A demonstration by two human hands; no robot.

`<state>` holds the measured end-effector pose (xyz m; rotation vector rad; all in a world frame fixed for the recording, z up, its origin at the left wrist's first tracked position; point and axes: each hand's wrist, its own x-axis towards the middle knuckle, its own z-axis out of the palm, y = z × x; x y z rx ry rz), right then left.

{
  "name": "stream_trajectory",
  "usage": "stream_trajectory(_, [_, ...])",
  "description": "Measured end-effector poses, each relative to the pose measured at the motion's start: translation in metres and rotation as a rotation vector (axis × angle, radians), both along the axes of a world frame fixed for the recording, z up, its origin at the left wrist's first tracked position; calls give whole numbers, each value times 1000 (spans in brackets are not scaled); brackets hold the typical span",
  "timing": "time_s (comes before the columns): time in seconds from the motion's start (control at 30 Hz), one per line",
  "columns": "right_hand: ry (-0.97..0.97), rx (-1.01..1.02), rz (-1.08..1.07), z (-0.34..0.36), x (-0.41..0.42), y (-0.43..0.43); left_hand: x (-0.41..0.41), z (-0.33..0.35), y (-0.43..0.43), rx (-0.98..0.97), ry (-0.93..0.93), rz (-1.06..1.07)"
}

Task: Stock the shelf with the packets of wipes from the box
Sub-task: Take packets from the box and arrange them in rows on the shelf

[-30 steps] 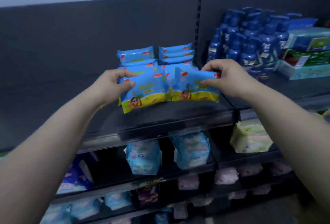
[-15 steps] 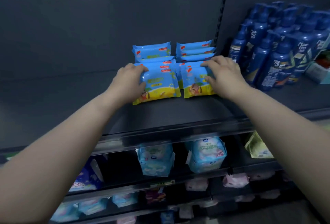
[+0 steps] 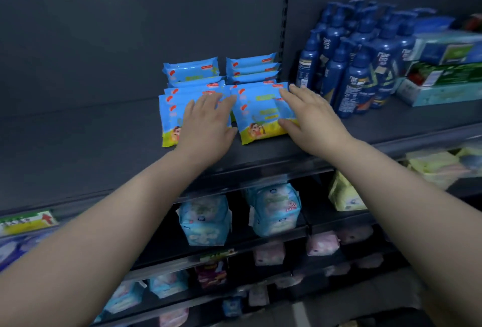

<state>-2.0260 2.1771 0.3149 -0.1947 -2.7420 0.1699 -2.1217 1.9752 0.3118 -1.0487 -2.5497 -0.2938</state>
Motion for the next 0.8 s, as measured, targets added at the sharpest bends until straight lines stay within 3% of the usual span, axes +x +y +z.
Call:
stream_trajectory(0.27, [110, 1, -131, -12, 125, 48, 89, -16, 94, 174, -3, -354])
stream_trajectory(0.8, [-4, -134, -675, -100, 411, 132, 299, -94, 263, 159, -273, -866])
